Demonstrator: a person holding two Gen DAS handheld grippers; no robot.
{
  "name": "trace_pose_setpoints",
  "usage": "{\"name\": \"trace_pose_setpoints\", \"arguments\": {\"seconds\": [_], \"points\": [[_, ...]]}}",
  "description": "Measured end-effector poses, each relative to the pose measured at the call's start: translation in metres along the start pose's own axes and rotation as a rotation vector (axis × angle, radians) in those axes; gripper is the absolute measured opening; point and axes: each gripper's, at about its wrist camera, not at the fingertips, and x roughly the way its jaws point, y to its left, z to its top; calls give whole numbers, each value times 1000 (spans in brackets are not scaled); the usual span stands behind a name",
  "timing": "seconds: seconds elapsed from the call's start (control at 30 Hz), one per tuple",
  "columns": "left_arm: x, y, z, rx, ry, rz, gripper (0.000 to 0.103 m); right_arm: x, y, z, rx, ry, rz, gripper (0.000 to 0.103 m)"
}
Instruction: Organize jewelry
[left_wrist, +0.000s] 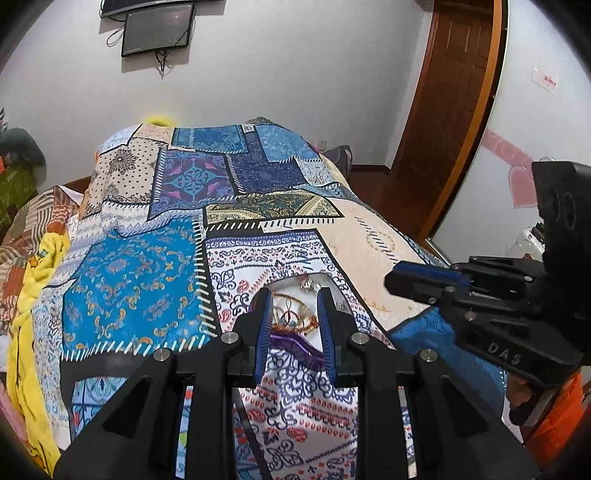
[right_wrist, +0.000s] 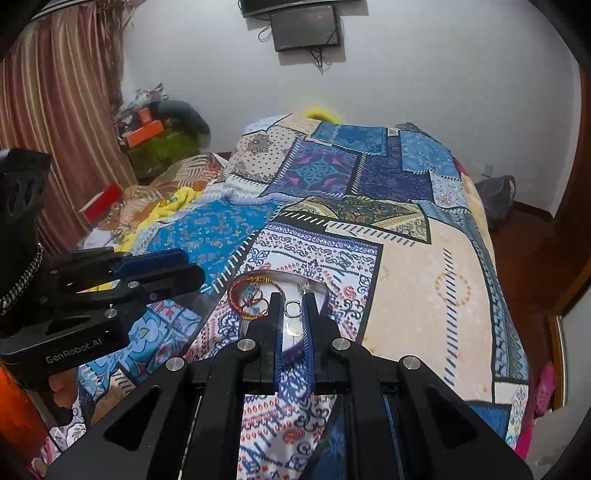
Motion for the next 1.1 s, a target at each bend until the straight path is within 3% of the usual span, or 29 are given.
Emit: {"name": "trace_pose_setpoints", "arguments": {"seconds": [0.43, 0.87, 1.1], "points": [[32, 20, 2, -46, 51, -34, 22, 40, -9, 3, 4, 71, 35, 9], [63, 18, -50, -27, 253, -64, 22, 50, -8, 0, -20, 108, 45, 9], [70, 19, -55, -36, 225, -53, 21, 53, -7, -1, -25, 119, 46, 9]]}}
